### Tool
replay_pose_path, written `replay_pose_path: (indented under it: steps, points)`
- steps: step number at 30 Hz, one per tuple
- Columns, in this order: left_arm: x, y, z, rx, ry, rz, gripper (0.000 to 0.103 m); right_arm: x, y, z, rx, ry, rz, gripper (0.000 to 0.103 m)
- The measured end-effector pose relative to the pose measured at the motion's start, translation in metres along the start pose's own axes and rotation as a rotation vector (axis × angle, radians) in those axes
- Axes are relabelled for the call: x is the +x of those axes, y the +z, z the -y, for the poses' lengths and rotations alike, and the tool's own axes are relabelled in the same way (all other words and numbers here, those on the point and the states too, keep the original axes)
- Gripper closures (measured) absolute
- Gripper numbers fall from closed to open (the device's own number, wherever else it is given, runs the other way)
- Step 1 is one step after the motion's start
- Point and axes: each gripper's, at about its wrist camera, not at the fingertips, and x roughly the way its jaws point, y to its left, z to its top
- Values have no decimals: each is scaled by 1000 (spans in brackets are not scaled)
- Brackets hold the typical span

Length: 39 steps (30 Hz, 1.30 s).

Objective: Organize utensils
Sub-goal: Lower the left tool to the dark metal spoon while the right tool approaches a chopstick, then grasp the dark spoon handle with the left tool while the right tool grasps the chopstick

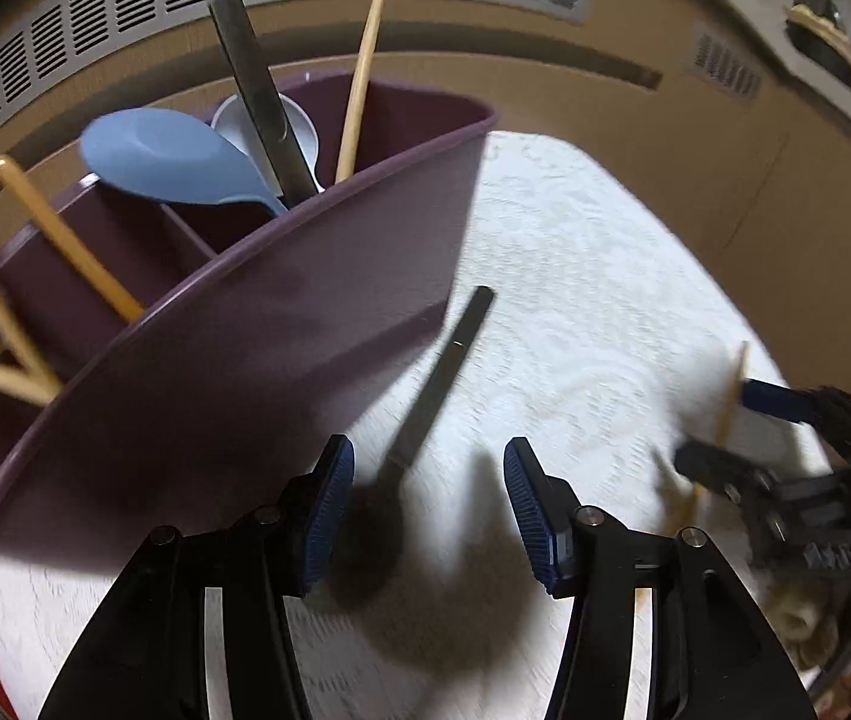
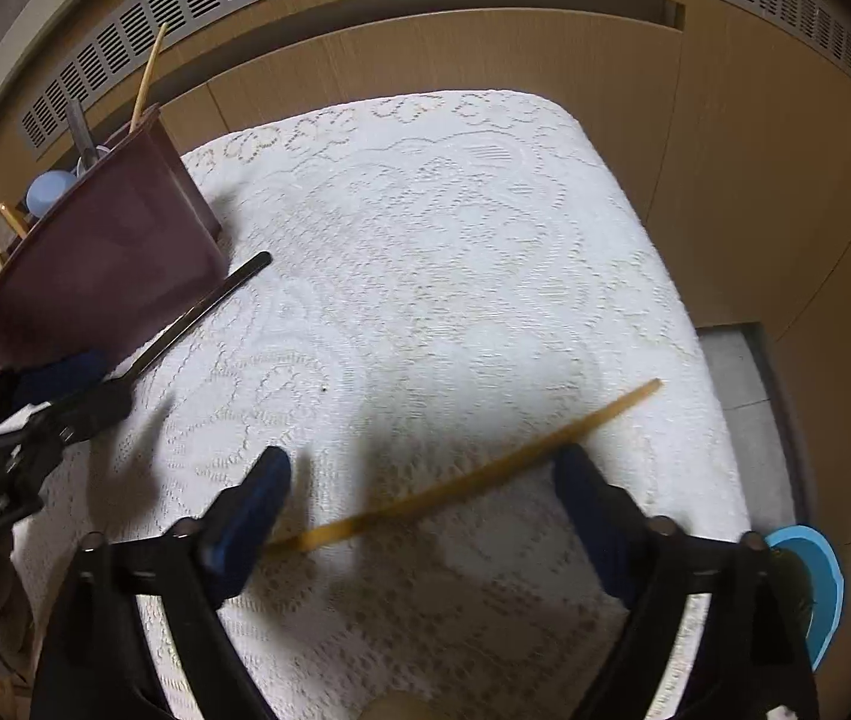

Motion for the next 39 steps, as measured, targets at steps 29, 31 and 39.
replay_pose_path:
  steps: [29,31,39]
  points:
    - [29,27,38,112,6,-139,75,-20,-29,5,-85,83,-72,0]
    - [24,23,42,126,22,-132,89,-21,-31,6,-74,89,-48,0]
    - [-29,-57,29,17,25,-86,90,-14,-17,10,61,63,-41,0]
